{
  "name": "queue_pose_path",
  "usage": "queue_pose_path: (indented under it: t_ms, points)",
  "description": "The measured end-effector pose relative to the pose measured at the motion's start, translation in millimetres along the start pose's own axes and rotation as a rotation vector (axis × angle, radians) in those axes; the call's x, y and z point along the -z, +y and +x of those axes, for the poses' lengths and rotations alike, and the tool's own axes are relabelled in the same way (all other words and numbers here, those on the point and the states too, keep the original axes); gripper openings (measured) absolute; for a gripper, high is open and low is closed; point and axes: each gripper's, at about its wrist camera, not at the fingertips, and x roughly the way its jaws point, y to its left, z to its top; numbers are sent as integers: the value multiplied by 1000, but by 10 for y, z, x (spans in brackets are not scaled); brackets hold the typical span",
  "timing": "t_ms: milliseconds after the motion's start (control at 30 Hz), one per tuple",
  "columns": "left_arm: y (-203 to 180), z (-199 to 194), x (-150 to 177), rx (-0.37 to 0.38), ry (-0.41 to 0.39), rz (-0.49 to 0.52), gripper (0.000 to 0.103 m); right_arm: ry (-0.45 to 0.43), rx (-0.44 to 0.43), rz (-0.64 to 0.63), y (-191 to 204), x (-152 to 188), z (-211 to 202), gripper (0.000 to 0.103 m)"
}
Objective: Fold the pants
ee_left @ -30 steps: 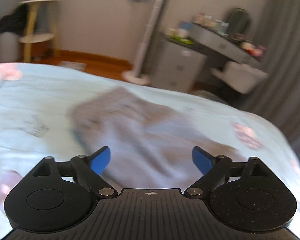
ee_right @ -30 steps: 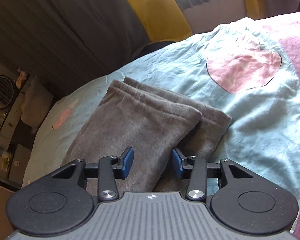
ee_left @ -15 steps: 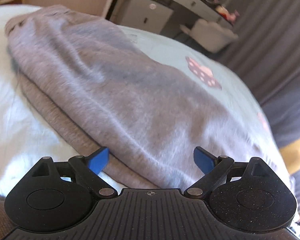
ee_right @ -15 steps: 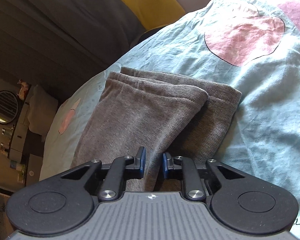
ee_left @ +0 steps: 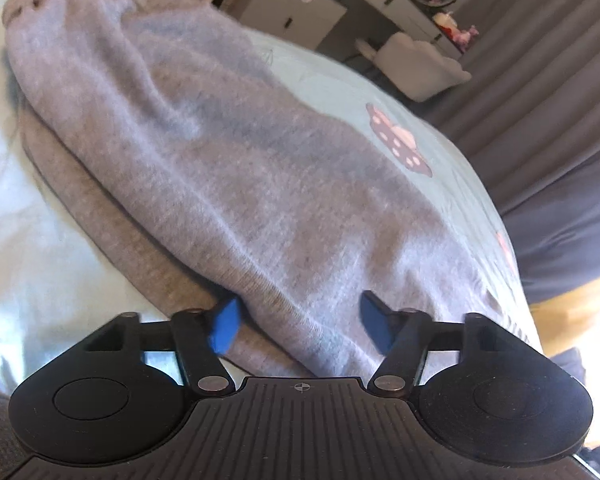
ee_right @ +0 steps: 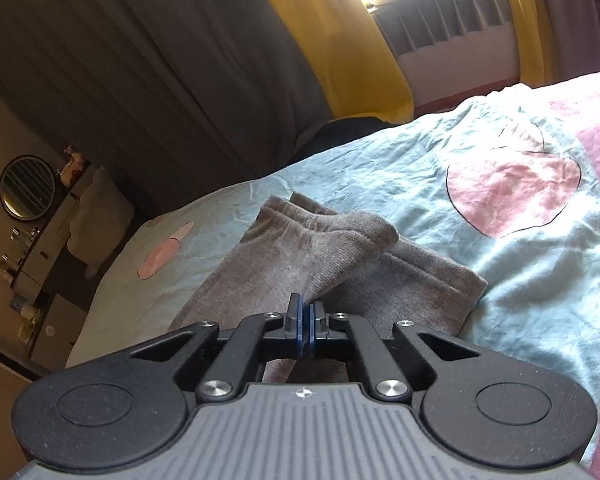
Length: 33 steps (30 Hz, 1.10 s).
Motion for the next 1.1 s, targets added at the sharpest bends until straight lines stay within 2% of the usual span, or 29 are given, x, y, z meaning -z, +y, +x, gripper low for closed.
queue_pose_path:
  t_ms: [133, 200, 267, 333, 367, 400, 500, 567, 667, 800, 867, 933, 1033, 1100]
  points:
    - [28, 22, -9, -1, 16, -28, 68, 53, 26, 25, -122, 32, 140, 3]
    - [10, 31, -6, -3, 16, -23, 69, 76, 27, 43, -179, 60, 200, 8]
    - [-2, 58, -14, -1, 17, -21, 67, 96, 27, 78, -232, 70, 258, 8]
    - [-1, 98, -31, 1, 22, -28, 51, 99, 15, 105, -254, 71, 285, 9]
    - [5, 119, -39, 4, 32, -28, 28, 101, 8, 119, -262, 68, 298, 9]
    - [13, 145, -44, 6, 50, -31, 16, 101, 3, 134, -268, 61, 308, 9]
    - [19, 163, -46, 10, 65, -33, 13, 121, 11, 155, -267, 25, 375, 10]
    - [-6, 139, -41, 10, 54, -13, 10, 121, 29, 124, -211, 9, 400, 10]
    - [-55, 74, -24, 16, 34, 16, 9, 77, 92, 29, -71, -21, 357, 3]
    - [-153, -86, -8, 34, 20, 72, 9, 4, 58, -15, -1, -92, 125, 2]
    - [-181, -139, -3, 32, 21, 113, 9, -24, 75, -30, -25, -80, 15, 2]
    - [-190, -130, 14, 8, 46, 133, 9, -3, 102, -35, -121, -40, 22, 2]
    - [-212, -35, 34, -57, 91, 164, 10, 85, 180, -21, -311, 42, 198, 3]
    - [-244, 19, 43, -93, 106, 184, 16, 126, 176, 22, -420, 30, 265, 3]
